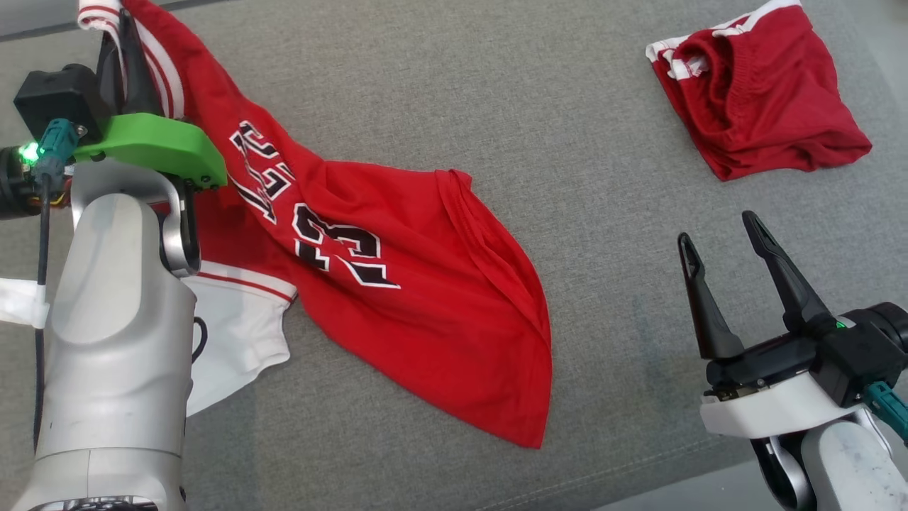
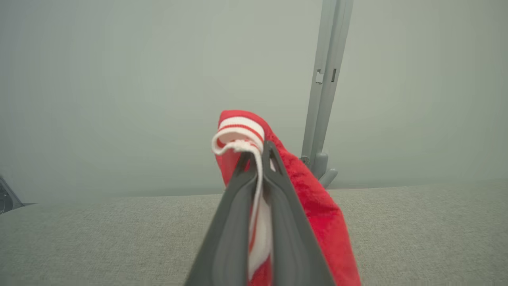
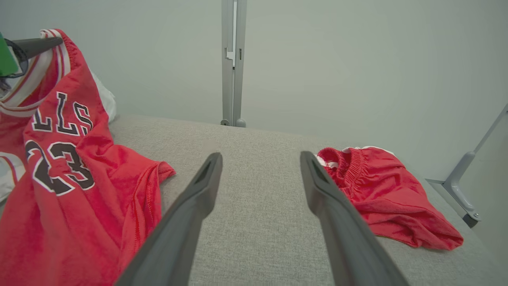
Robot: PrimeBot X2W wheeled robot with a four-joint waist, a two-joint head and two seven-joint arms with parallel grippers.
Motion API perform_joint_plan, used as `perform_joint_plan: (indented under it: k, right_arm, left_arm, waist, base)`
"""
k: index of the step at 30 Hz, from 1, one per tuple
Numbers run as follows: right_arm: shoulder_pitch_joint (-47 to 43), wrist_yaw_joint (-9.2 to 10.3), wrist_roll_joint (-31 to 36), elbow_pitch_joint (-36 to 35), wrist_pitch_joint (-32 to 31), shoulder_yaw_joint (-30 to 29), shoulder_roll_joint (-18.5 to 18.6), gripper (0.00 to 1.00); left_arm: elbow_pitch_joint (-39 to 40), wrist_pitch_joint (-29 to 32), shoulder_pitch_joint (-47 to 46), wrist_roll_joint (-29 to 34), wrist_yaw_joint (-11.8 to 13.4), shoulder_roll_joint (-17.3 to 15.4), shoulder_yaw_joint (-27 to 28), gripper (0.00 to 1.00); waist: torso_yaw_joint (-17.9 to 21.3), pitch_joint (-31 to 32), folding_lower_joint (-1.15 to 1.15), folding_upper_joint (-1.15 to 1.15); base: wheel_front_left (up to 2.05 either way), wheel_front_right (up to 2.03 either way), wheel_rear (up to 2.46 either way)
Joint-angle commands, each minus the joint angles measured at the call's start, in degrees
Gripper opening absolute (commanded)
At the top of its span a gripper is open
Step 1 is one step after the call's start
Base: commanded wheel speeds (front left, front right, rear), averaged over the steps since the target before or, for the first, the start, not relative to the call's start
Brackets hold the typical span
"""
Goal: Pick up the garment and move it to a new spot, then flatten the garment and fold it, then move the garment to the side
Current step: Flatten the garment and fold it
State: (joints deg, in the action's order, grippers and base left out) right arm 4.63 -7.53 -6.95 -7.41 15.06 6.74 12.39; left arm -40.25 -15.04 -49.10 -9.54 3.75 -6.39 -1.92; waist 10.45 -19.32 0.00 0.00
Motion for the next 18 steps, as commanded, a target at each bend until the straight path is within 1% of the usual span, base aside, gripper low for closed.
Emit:
perform_joint_plan:
  k: [1, 2, 3, 7, 13, 18]
  right_arm:
    - [0.82, 0.09, -0.19, 0.17, 0.17, 0.17, -0.17, 1.0]
    - [0.94, 0.09, -0.16, 0.27, 0.17, 0.21, -0.28, 1.0]
    - [0.97, 0.09, -0.17, 0.38, 0.17, 0.15, -0.45, 1.0]
    - [0.23, 0.09, -0.17, 0.79, 0.17, -0.97, -0.95, 1.0]
    - [-1.98, 0.09, 1.16, 3.22, 0.17, -5.38, -2.36, 1.0]
    - [-4.23, 0.09, 1.11, 5.98, 0.17, -7.0, -3.41, 1.0]
  left_arm:
    - [-0.75, -0.15, -0.53, 0.65, 0.42, -0.45, 0.55, 0.2]
    - [-1.05, -0.15, -0.63, 0.84, 0.47, -0.5, 0.98, 0.82]
    - [-1.28, -0.15, -0.45, 0.73, 0.55, -0.46, 1.62, 1.0]
    - [0.12, -0.16, 1.19, -0.37, -1.36, -0.32, 3.94, 1.0]
    - [8.16, -0.15, 6.26, -1.43, -5.91, -0.14, 7.73, 1.0]
    - [13.62, -0.14, 13.38, -1.92, -8.27, 0.59, 10.57, 1.0]
  waist:
    - [2.2, -2.13, 0.0, 0.0]
    - [2.28, -2.21, 0.0, 0.0]
    - [2.29, -2.22, 0.0, 0.0]
    - [1.1, -1.5, 0.0, 0.0]
    - [-2.81, 0.99, 0.0, 0.0]
    - [-6.02, 3.97, 0.0, 0.0]
  base:
    - [0.0, 0.0, 0.0]
    - [0.0, 0.0, 0.0]
    - [0.0, 0.0, 0.0]
    - [0.0, 0.0, 0.0]
    - [0.0, 0.0, 0.0]
    - [0.0, 0.0, 0.0]
